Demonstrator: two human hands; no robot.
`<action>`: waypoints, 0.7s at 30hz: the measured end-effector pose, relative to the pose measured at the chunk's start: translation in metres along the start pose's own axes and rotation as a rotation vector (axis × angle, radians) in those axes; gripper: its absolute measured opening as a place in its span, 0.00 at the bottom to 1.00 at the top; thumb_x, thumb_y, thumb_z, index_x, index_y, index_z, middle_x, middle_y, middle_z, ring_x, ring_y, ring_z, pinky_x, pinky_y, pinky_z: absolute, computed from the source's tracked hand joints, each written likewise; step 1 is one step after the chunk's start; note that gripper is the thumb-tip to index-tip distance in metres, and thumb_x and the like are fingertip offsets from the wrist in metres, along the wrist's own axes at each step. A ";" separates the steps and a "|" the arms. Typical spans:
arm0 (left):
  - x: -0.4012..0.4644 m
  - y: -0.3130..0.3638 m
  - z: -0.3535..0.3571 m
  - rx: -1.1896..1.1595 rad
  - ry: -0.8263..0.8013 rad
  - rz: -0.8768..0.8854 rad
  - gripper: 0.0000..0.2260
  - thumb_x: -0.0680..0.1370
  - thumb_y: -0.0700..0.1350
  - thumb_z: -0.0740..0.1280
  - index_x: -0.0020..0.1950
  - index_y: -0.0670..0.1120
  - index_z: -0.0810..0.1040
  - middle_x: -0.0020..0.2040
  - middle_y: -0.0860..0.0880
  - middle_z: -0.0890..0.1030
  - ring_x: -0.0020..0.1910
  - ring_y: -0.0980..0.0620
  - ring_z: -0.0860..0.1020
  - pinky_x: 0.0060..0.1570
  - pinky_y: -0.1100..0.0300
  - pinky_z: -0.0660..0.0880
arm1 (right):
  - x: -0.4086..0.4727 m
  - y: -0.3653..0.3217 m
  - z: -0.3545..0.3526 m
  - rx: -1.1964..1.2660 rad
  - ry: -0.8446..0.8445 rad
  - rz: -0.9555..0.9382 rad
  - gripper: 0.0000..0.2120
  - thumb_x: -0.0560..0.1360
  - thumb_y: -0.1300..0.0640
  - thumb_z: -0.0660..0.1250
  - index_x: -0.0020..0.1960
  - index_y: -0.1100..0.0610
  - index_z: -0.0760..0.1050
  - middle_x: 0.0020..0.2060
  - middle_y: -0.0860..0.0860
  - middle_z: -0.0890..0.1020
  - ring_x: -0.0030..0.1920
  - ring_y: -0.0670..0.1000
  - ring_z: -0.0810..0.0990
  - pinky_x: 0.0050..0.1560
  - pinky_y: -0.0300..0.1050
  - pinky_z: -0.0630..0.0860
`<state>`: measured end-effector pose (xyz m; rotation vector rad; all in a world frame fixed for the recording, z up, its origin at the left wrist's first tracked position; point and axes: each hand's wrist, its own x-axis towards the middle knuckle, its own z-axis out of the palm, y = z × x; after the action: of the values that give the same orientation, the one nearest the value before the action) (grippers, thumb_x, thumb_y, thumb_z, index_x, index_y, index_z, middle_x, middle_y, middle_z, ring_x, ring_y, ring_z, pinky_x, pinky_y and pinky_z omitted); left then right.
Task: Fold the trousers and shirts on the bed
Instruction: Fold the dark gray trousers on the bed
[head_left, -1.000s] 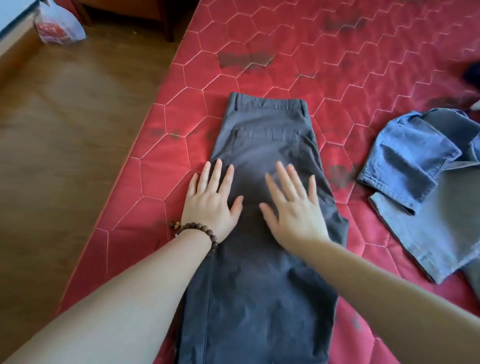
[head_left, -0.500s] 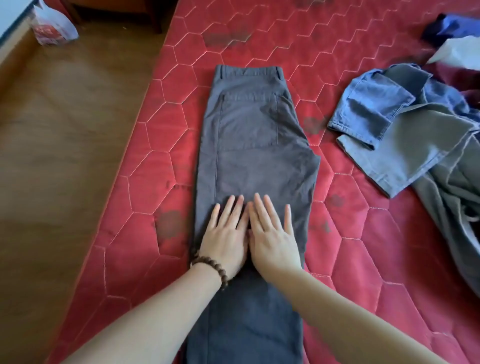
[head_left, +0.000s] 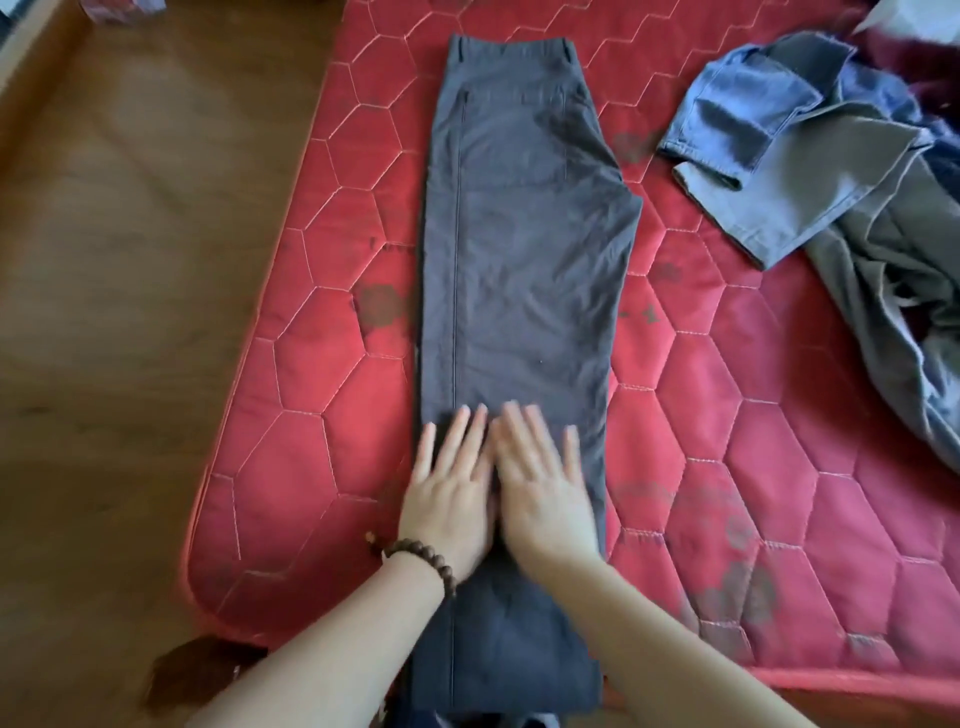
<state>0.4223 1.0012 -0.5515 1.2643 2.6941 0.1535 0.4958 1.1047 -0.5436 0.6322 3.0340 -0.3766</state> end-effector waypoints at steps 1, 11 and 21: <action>-0.011 0.004 0.002 -0.004 -0.010 0.010 0.26 0.77 0.48 0.54 0.76 0.44 0.62 0.76 0.45 0.62 0.77 0.47 0.55 0.73 0.45 0.51 | -0.006 -0.010 0.003 0.039 -0.066 -0.071 0.28 0.76 0.57 0.52 0.76 0.56 0.60 0.76 0.50 0.57 0.77 0.52 0.55 0.74 0.62 0.54; -0.087 0.003 0.006 -0.055 -0.004 -0.321 0.29 0.80 0.54 0.55 0.78 0.48 0.52 0.79 0.42 0.52 0.78 0.44 0.49 0.74 0.43 0.48 | -0.115 0.038 0.008 -0.041 -0.014 0.375 0.29 0.79 0.47 0.49 0.78 0.56 0.53 0.78 0.52 0.53 0.78 0.53 0.49 0.74 0.64 0.42; -0.189 0.046 0.022 -0.304 0.125 -0.295 0.25 0.75 0.39 0.68 0.71 0.49 0.71 0.75 0.37 0.59 0.75 0.39 0.59 0.72 0.46 0.61 | -0.198 -0.014 0.011 0.128 -0.019 0.363 0.27 0.78 0.55 0.64 0.75 0.57 0.63 0.76 0.56 0.60 0.76 0.57 0.59 0.73 0.59 0.56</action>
<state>0.5803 0.8859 -0.5464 0.7870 2.7833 0.5940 0.6712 1.0122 -0.5377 1.1533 2.8077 -0.5574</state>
